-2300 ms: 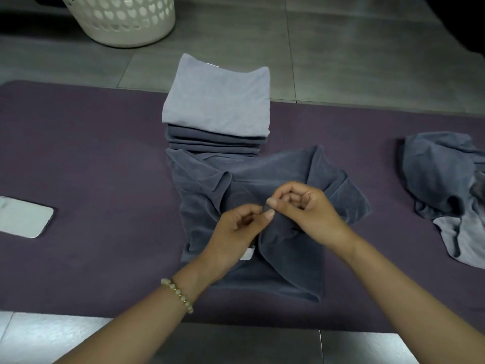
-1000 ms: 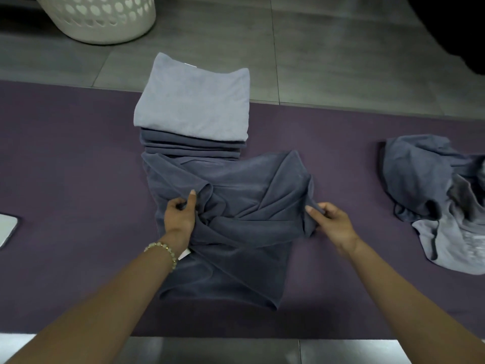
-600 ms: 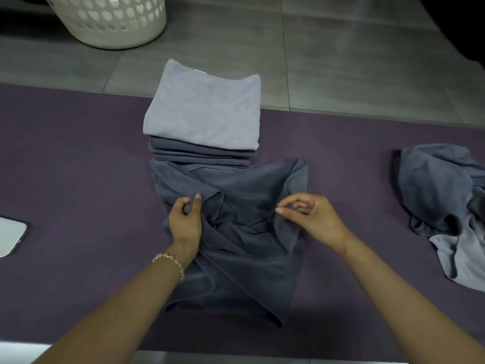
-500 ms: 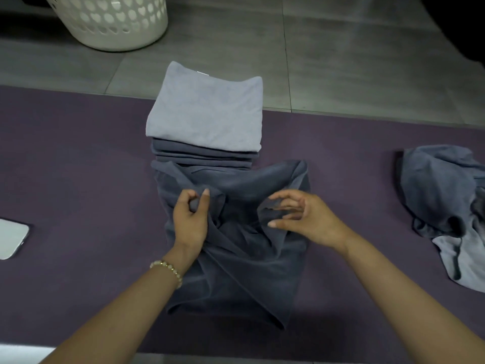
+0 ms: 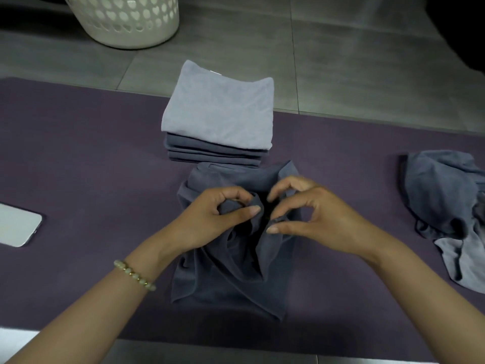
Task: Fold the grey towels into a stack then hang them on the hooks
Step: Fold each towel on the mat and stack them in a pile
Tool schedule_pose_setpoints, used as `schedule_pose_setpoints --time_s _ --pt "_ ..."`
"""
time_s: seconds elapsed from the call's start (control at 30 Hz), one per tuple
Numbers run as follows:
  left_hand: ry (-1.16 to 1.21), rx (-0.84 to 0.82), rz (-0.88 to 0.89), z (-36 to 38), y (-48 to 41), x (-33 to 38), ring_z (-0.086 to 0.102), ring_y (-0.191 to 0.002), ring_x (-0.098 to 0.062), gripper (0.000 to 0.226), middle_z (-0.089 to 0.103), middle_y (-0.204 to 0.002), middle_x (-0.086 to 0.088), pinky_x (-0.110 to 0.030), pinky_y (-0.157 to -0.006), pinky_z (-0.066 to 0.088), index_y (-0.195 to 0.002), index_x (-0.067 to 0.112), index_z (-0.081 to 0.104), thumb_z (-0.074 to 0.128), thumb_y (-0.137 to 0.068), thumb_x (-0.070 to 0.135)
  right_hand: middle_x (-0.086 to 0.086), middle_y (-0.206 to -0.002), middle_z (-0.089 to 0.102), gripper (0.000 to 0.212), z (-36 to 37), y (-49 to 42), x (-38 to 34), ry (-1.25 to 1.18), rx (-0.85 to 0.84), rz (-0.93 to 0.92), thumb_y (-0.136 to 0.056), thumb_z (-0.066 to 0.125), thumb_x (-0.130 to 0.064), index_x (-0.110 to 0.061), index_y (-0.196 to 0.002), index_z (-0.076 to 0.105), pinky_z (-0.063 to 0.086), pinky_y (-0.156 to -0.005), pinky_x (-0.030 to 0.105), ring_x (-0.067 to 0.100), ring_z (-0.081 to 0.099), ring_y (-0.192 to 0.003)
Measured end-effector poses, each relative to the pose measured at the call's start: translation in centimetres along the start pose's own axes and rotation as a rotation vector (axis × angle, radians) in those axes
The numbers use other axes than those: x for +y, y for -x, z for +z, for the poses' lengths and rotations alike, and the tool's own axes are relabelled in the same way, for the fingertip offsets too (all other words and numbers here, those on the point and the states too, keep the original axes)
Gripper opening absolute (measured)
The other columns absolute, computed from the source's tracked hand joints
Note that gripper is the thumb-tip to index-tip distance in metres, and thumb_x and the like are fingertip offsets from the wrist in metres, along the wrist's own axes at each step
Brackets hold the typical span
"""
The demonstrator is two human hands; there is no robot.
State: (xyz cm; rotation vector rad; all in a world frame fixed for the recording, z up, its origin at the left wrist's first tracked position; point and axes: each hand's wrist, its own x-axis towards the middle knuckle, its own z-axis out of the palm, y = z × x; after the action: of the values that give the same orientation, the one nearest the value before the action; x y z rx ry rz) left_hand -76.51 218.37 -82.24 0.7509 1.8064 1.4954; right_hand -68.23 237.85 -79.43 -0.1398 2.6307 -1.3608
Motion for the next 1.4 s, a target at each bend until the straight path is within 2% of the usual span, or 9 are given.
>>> schedule_pose_setpoints --time_s 0.2,0.37,0.53,0.7,0.8,0.97,1.13,1.27,1.4 --pt "0.082 -0.023 -0.054 0.3 1.1 0.2 0.063 -0.083 0.005 0.009 0.069 -0.082 0.018 -0.009 -0.079 0.044 -0.089 0.020 0.070 0.062 -0.087 0.020 -0.010 -0.083 0.072 0.014 1.0 0.0 -1.2 -0.170 0.024 0.027 -0.079 0.068 -0.023 -0.013 -0.087 0.073 0.046 -0.075 0.010 -0.001 0.065 -0.077" --pt "0.095 0.003 -0.108 0.5 1.6 -0.1 0.064 -0.090 0.003 0.022 0.073 -0.091 0.014 -0.010 -0.082 0.044 -0.094 0.020 0.073 0.063 -0.079 0.032 -0.011 -0.071 0.069 0.015 1.2 0.2 -1.3 -0.201 0.132 0.034 -0.074 0.075 -0.021 -0.017 -0.083 0.064 0.045 -0.074 0.010 0.001 0.064 -0.069" --pt "0.047 -0.038 -0.119 0.6 1.4 0.3 0.062 -0.101 0.005 0.017 0.072 -0.102 0.015 -0.007 -0.086 0.042 -0.100 0.024 0.071 0.064 -0.085 0.023 -0.008 -0.066 0.068 0.020 1.0 0.1 -1.1 -0.203 0.146 0.063 -0.070 0.074 -0.028 -0.022 -0.086 0.061 0.044 -0.075 0.010 0.001 0.063 -0.066" --pt "-0.066 -0.034 -0.026 1.1 1.4 1.0 0.065 -0.093 -0.006 0.019 0.073 -0.095 0.002 -0.008 -0.086 0.044 -0.094 0.010 0.074 0.072 -0.080 0.022 -0.001 -0.067 0.070 0.019 0.9 0.5 -1.0 -0.230 0.154 0.102 -0.073 0.076 -0.022 -0.021 -0.090 0.067 0.046 -0.073 0.011 0.004 0.063 -0.065" --pt "-0.121 0.000 0.007 1.6 1.3 1.5 0.065 -0.090 0.001 0.013 0.073 -0.090 0.008 -0.008 -0.083 0.043 -0.092 0.012 0.075 0.073 -0.081 0.019 -0.002 -0.065 0.069 0.022 0.8 0.9 -1.5 -0.268 0.130 0.147 -0.072 0.074 -0.027 -0.019 -0.092 0.072 0.050 -0.070 0.017 0.007 0.062 -0.064" --pt "-0.192 -0.082 0.048 0.5 1.6 6.2 0.064 -0.089 0.004 0.010 0.072 -0.090 0.015 -0.007 -0.084 0.042 -0.093 0.017 0.074 0.071 -0.083 0.016 -0.002 -0.071 0.072 0.025 -2.4 2.1 -5.1 -0.254 0.033 0.189 -0.068 0.074 -0.030 -0.021 -0.091 0.073 0.050 -0.071 0.022 0.007 0.062 -0.068" --pt "-0.272 -0.074 0.133 -0.6 3.4 14.8 0.064 -0.086 0.007 0.006 0.072 -0.086 0.017 -0.008 -0.079 0.044 -0.085 0.027 0.072 0.073 -0.082 0.021 0.010 -0.078 0.074 0.015 -6.8 4.0 -12.8 -0.135 0.043 0.140 -0.070 0.082 -0.013 -0.015 -0.081 0.072 0.054 -0.075 0.032 0.015 0.066 -0.072" --pt "-0.259 0.257 0.193 -1.4 6.2 21.5 0.052 -0.062 0.007 0.023 0.056 -0.067 0.011 -0.010 -0.068 0.038 -0.073 0.017 0.056 0.058 -0.092 0.031 0.000 -0.063 0.069 0.016 -10.3 7.4 -19.3 0.029 0.192 0.058 -0.070 0.081 -0.016 -0.023 -0.069 0.066 0.050 -0.065 0.022 0.004 0.061 -0.062" --pt "-0.173 0.562 0.247 -4.0 10.1 26.7 0.038 -0.049 -0.004 0.042 0.037 -0.055 0.005 -0.027 -0.059 0.036 -0.065 0.016 0.036 0.039 -0.095 0.044 0.004 -0.062 0.062 0.028 -14.0 12.7 -23.8 -0.018 0.493 0.010 -0.062 0.075 -0.031 -0.006 -0.072 0.067 0.043 -0.061 0.015 0.003 0.053 -0.060"
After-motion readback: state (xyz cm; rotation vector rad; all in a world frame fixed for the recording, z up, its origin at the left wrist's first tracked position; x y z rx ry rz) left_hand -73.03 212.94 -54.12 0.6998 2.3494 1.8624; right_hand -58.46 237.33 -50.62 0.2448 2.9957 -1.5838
